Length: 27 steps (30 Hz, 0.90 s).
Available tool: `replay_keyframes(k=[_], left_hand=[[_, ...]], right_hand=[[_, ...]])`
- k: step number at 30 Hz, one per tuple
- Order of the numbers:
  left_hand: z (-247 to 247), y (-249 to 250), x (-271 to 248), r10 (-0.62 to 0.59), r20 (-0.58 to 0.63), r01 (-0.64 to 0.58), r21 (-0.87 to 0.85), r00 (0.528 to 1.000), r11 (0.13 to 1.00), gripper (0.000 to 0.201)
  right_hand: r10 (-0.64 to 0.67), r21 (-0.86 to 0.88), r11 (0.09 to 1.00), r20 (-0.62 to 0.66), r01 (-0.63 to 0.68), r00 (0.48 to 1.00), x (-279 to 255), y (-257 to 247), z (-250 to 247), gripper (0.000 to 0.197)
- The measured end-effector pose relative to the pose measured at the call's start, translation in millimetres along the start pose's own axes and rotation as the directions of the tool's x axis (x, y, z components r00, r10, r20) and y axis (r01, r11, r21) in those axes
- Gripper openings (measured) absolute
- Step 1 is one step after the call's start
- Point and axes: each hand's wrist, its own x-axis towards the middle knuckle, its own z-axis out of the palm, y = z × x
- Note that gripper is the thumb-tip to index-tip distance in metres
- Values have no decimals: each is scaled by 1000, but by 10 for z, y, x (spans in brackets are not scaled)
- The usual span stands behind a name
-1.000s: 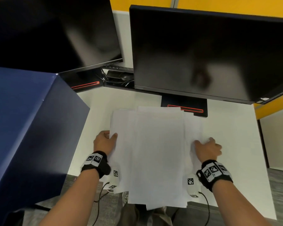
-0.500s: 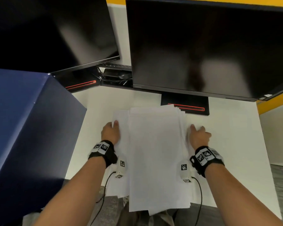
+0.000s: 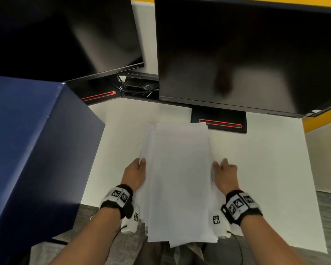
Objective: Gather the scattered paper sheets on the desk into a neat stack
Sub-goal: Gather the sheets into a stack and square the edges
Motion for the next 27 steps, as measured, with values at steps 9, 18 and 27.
replay_keyframes(k=[9,18,27], left_hand=[[175,278,-415,-92,1,91,-198,996,976,60],[359,-344,-915,-92,46,87,99,995,991,31],[148,-511,-1135,-115,-72,124,145,991,982,25]], right_hand=[[-23,82,997,155,10,988,-355,63,75,38],[-36,-112,991,273,69,961,-1071,385,106,59],[28,-19,1000,191,-25,981,-1215,621,-107,43]])
